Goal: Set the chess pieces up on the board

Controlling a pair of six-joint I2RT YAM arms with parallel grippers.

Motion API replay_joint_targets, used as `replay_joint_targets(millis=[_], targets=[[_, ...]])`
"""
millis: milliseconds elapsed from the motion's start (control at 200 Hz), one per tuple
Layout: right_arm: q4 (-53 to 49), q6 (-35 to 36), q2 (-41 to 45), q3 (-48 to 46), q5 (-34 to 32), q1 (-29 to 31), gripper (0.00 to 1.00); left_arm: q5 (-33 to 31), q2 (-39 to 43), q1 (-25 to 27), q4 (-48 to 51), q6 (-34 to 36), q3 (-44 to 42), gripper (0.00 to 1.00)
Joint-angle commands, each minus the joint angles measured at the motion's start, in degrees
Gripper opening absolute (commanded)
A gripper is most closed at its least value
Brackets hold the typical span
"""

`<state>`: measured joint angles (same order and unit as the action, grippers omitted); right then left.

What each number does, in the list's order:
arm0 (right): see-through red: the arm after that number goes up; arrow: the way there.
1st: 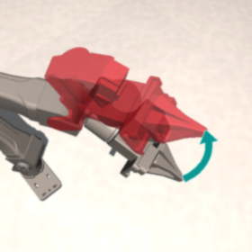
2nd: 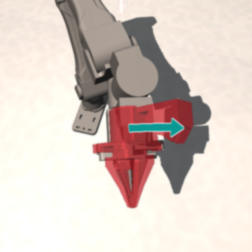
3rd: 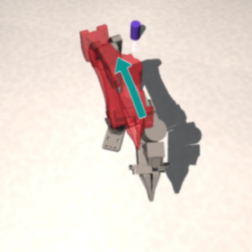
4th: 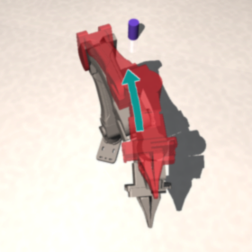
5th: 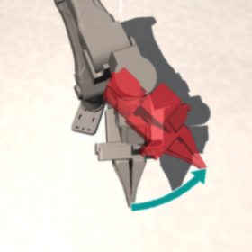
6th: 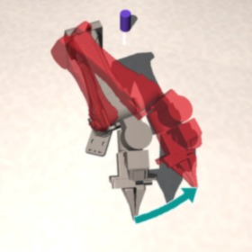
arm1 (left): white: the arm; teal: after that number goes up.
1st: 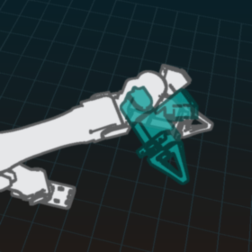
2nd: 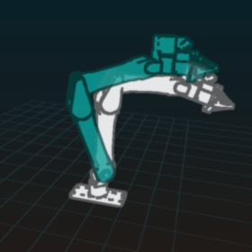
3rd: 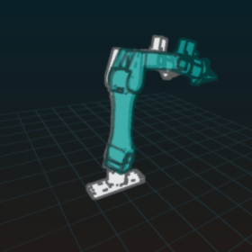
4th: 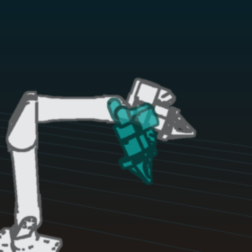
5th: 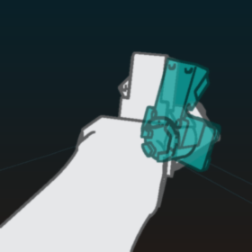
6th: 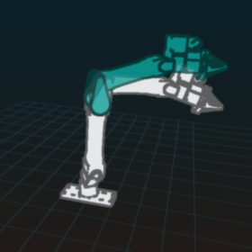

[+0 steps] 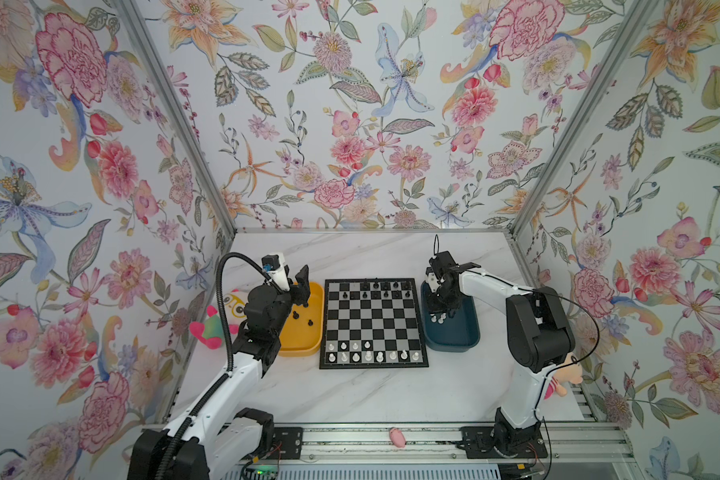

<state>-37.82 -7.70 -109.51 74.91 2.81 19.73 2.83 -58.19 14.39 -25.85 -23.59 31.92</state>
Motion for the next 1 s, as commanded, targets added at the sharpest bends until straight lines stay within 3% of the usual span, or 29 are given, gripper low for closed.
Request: replay_joint_targets(millis=[0,460,706,996], targets=[[-1.1,0.0,0.9,-0.2,-0.1,-0.2,0.08,0.9,0.1,-0.7,-1.8,-0.4,1.8,0.59],[-8.2,-0.1,7.1,4.3,-4.0,2.4,0.08,0.8,1.9,-0.6,-1.7,0.2,0.8,0.6],[-14.7,-1.1,11.3,7.6,-8.5,6.8,0.09,0.5,3.2,-0.7,-1.6,0.7,-0.3,0.6],[-18.4,-3.6,11.3,12.1,-7.5,15.8,0.1,0.9,4.3,-0.7,-2.3,0.3,-1.4,0.6]])
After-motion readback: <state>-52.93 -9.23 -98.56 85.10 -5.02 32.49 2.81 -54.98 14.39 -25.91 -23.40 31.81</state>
